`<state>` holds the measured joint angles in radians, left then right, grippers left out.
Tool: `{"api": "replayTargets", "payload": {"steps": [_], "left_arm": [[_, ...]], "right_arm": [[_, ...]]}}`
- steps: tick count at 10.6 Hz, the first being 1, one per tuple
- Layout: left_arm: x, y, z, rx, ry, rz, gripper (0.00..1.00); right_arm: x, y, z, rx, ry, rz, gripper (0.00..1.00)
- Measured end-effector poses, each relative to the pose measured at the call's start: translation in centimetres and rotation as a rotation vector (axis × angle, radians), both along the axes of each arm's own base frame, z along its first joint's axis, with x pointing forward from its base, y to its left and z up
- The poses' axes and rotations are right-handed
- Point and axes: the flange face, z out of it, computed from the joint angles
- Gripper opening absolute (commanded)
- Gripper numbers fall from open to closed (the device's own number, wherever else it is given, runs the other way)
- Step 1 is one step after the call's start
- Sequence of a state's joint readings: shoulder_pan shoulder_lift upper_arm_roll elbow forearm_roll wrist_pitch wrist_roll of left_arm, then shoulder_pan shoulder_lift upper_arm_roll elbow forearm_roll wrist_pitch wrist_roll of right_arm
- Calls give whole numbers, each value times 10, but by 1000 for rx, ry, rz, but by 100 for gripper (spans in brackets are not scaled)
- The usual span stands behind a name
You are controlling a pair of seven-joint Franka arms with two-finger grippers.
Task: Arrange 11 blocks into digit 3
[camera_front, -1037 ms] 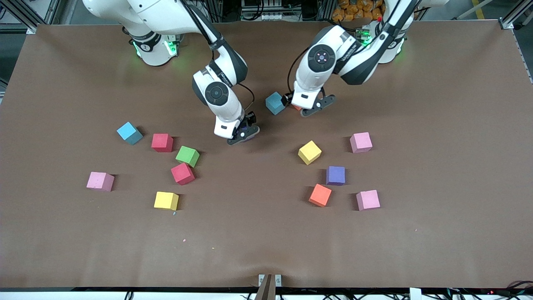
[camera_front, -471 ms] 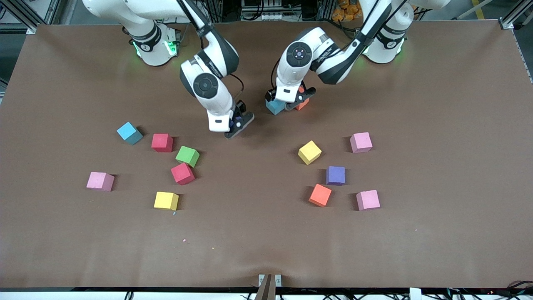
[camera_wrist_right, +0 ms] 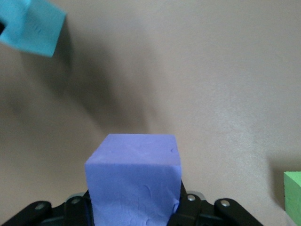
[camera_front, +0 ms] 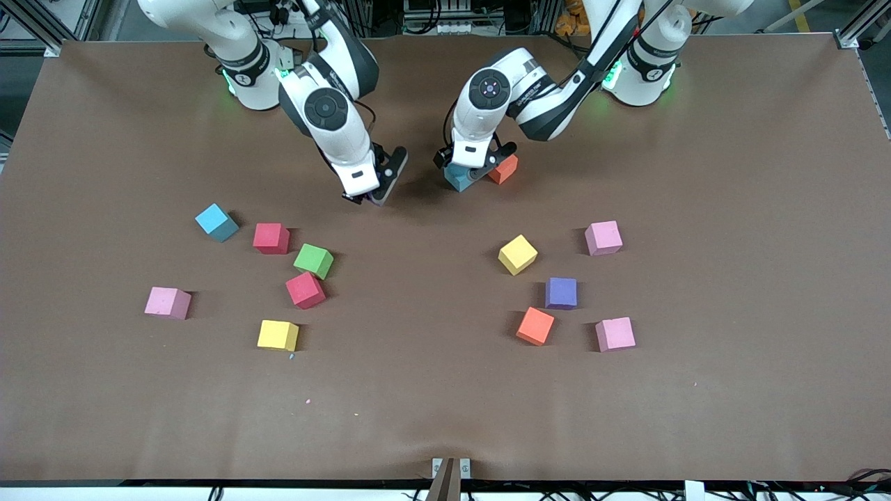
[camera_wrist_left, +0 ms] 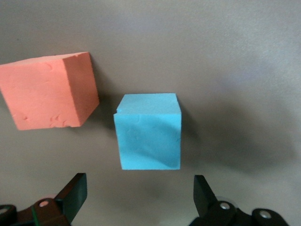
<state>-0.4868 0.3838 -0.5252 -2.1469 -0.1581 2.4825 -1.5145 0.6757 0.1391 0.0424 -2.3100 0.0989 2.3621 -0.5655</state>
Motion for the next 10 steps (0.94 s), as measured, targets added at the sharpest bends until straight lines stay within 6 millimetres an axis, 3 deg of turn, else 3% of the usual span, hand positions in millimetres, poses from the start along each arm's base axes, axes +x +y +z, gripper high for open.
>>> {"api": "replayTargets", "payload": {"steps": [2, 5, 7, 9, 10], "left_arm": [[5, 2, -4, -3, -4, 9, 100], [4, 1, -22, -5, -10, -5, 100], [6, 2, -32, -6, -10, -4, 100], [10, 6, -37, 4, -16, -9, 88], [11, 7, -39, 7, -15, -10, 73]], "right_arm": [[-15, 4, 2, -27, -27, 145, 2], [-56, 29, -2, -57, -40, 290, 2], [-72, 39, -5, -57, -43, 329, 2], [-84, 41, -13, -44, -57, 351, 1], [-91, 41, -19, -41, -60, 364, 1]]}}
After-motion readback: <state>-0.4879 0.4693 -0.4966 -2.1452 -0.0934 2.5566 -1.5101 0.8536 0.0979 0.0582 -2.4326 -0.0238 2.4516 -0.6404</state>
